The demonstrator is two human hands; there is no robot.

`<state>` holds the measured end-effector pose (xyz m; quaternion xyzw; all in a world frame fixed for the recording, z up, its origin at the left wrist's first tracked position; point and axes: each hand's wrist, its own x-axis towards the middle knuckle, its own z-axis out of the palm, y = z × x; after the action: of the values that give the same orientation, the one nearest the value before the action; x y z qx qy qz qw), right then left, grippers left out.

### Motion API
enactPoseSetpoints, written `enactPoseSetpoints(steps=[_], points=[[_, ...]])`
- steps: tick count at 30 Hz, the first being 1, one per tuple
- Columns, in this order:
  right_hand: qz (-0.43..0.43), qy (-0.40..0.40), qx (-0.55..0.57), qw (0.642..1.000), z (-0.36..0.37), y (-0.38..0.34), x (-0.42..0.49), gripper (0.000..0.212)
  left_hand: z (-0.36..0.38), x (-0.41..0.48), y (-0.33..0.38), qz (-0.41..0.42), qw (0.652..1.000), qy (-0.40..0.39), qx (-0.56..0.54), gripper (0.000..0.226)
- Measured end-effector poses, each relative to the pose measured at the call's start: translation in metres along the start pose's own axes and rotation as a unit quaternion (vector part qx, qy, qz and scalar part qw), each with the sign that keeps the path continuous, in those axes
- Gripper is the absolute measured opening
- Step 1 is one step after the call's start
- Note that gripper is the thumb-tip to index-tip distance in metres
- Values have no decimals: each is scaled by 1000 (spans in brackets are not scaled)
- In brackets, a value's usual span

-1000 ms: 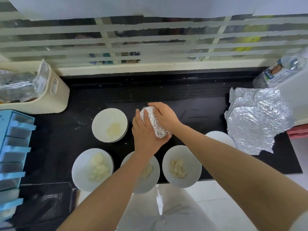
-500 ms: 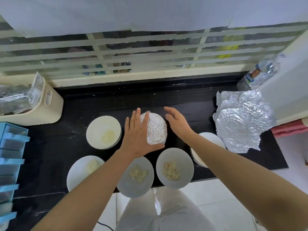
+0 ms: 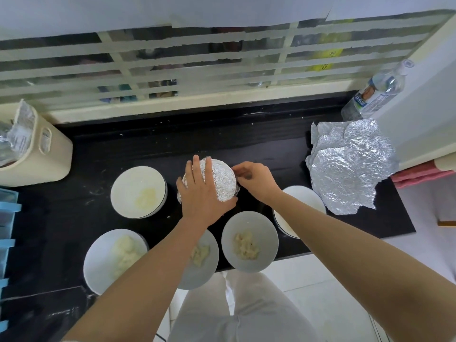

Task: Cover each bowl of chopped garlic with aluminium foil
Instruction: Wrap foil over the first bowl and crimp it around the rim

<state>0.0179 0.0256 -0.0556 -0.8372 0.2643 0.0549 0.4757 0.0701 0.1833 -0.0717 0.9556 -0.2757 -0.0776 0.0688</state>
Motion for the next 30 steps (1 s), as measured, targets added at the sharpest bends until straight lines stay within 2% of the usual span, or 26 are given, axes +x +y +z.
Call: enactPoseSetpoints(steps=[11,17,23,30], points=[[-41,0,-110,993,-7,-3,10,7,1,0,0,7,1000,15,19,113],[-40,34,-144,988,3,0,9,10,1,-1,1,3,1000,13,25,113],[16,102,-70,992,15,4,-4,7,-1,-1,1,6,1000,22,17,112],[40,78,26,996,10,5,-10,12,0,-2,1,11,999,30,14,111]])
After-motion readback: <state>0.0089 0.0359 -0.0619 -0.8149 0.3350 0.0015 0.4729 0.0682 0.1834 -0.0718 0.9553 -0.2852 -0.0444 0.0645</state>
